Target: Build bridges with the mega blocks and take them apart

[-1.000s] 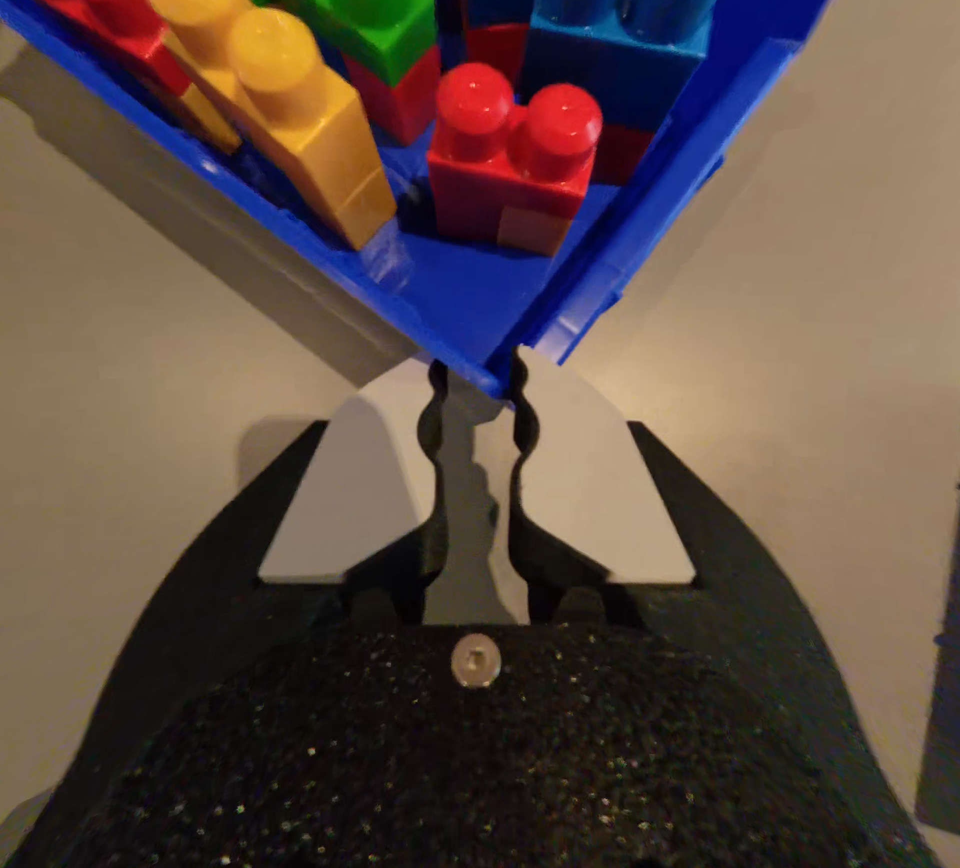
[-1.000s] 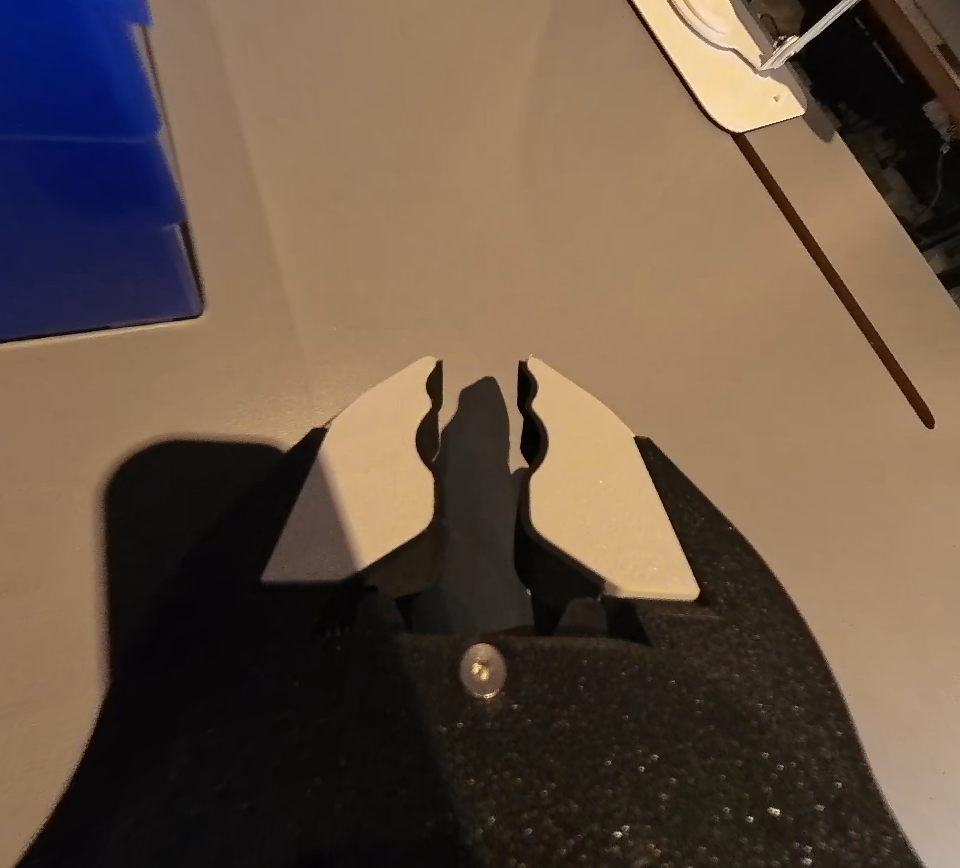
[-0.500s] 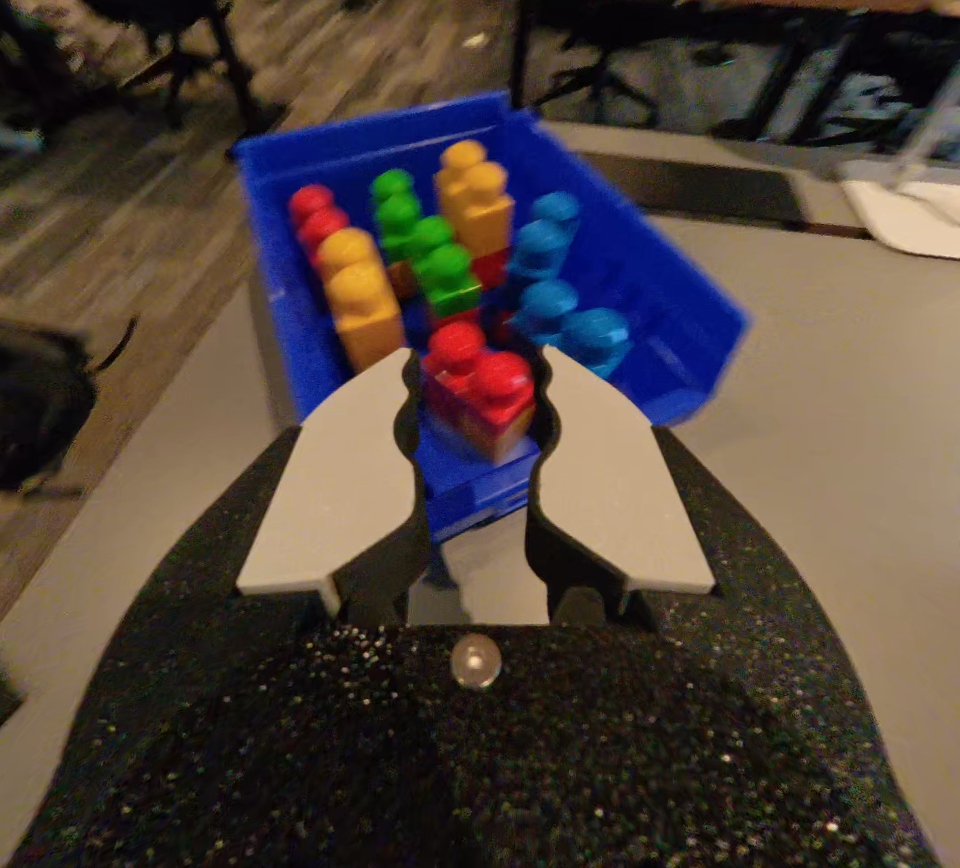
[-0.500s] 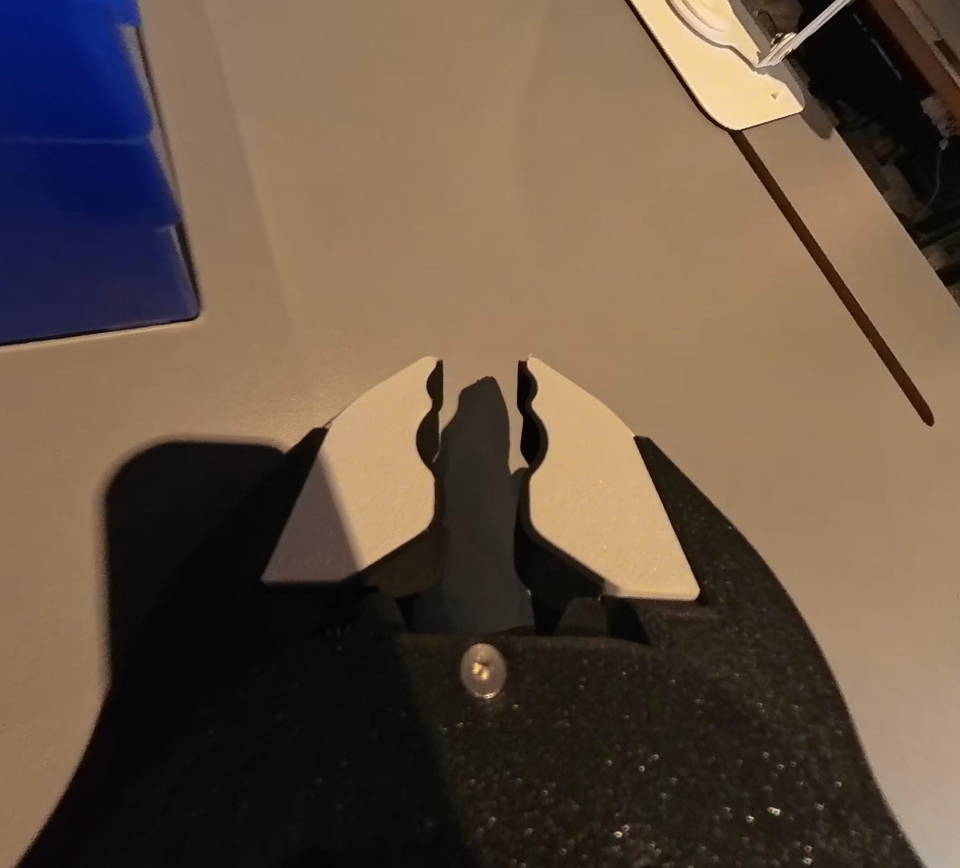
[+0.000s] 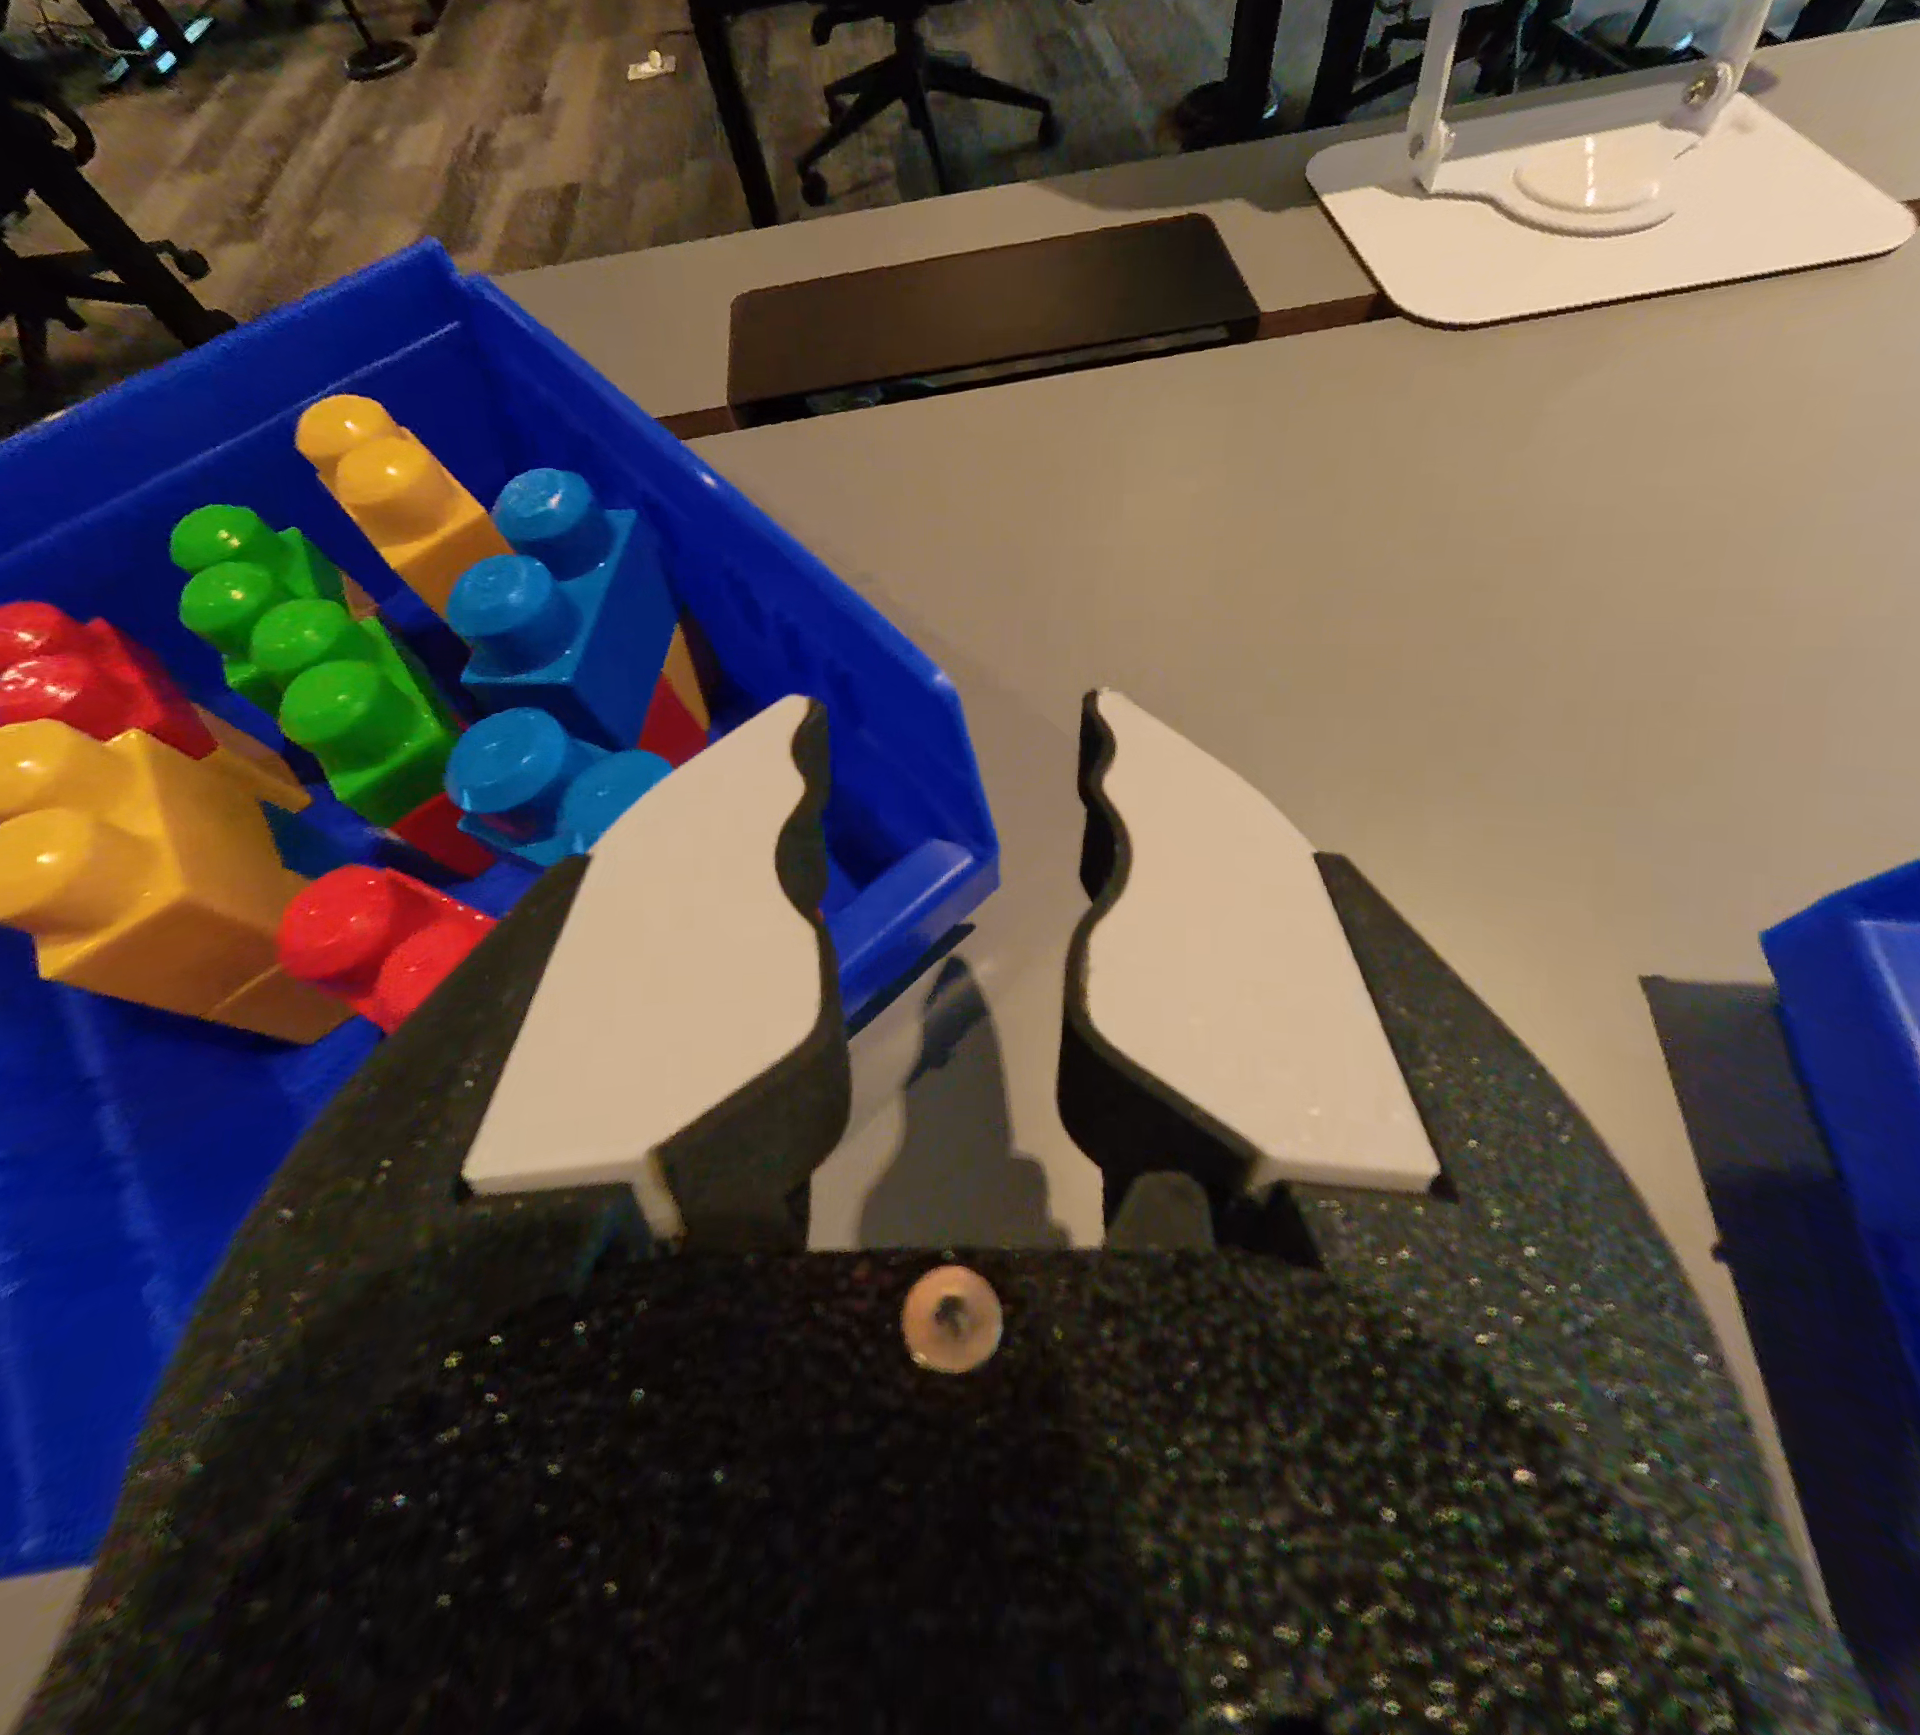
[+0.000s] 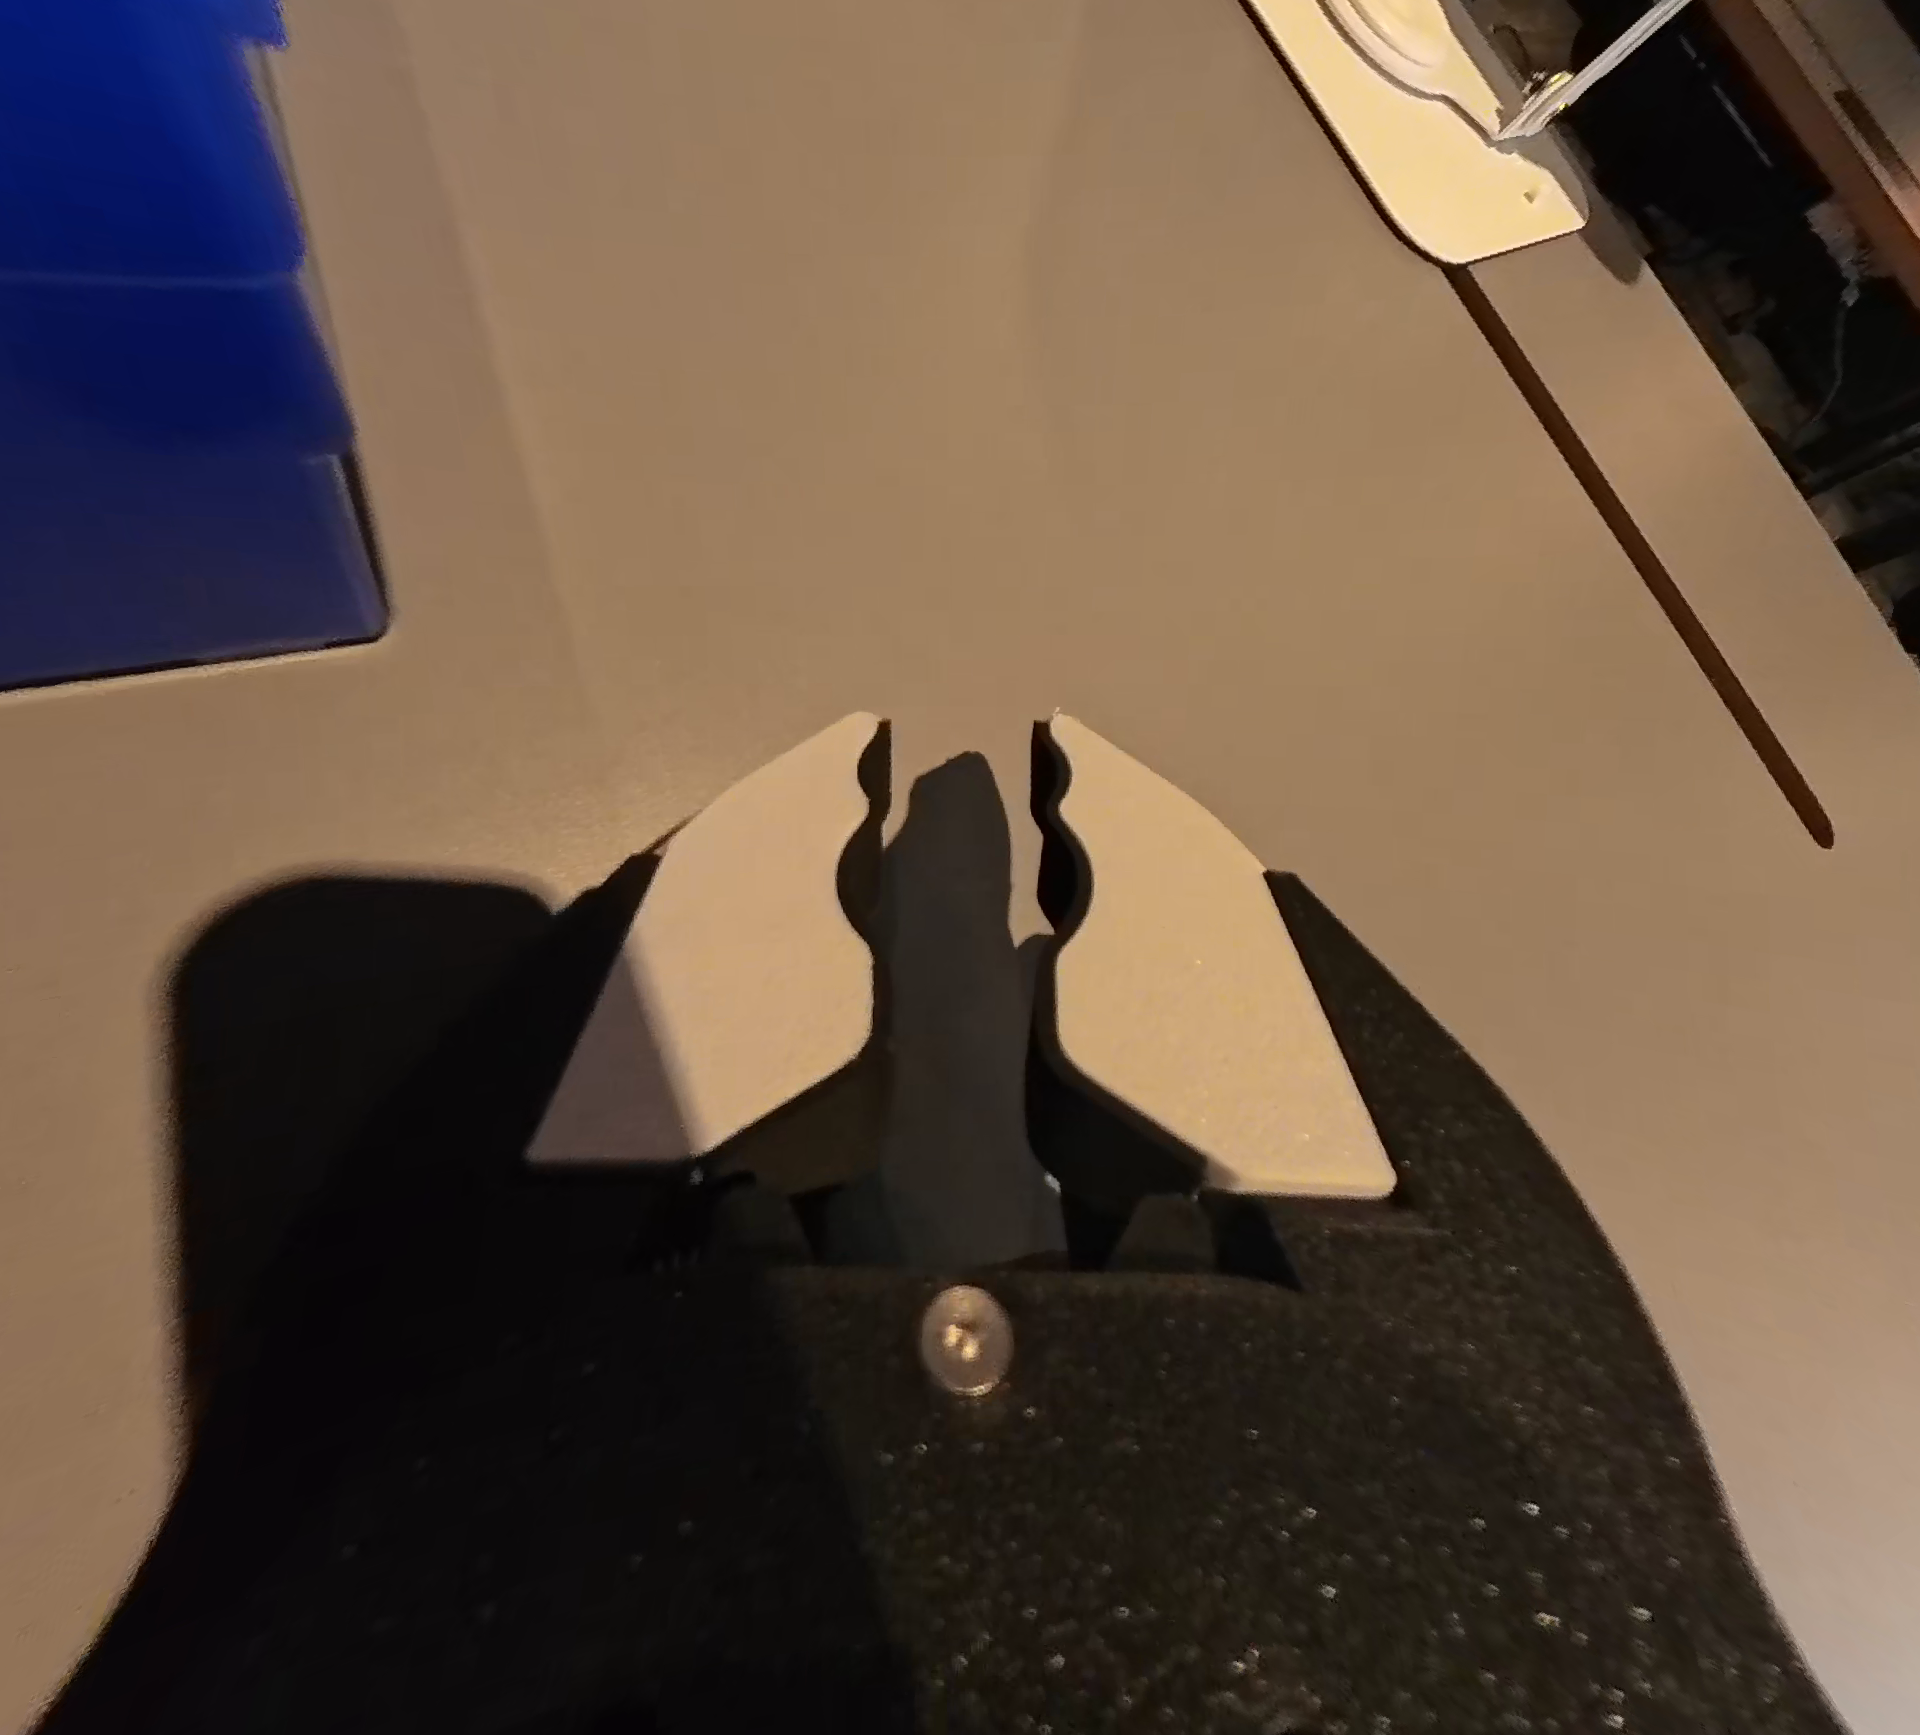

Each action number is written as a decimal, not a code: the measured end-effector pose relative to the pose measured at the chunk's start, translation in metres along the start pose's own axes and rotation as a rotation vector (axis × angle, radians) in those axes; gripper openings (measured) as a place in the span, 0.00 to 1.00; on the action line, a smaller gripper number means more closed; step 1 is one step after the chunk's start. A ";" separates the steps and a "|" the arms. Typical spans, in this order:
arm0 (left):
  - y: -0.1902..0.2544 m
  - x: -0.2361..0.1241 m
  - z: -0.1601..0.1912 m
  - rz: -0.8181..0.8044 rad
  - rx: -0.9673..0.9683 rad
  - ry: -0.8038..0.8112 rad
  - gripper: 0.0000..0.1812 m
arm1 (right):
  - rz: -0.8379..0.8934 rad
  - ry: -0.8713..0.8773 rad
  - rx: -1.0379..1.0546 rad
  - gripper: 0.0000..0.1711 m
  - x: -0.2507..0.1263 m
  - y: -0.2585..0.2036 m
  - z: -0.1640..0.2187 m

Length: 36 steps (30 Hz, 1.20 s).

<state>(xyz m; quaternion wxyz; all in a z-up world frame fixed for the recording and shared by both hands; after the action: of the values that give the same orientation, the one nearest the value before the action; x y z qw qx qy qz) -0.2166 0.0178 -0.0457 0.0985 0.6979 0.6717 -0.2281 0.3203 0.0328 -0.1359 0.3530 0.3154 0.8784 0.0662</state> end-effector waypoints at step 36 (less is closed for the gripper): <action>-0.002 0.037 0.024 -0.045 0.033 -0.063 0.20 | 0.001 0.000 -0.010 0.13 0.000 -0.001 0.000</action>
<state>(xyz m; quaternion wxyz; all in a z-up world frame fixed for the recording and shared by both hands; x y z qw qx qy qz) -0.2229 0.0402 -0.0828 0.1029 0.6766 0.6801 -0.2629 0.3196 0.0323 -0.1362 0.3543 0.3141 0.8779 0.0710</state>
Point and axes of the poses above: each gripper's, where its closed fingertips meet, x out along the fingers, z out of its underside, y = z × x across the jaws, the point moved 5 cm from there along -x, back along the fingers, and after that the axes turned 4 degrees about x, right-handed, at the moved point
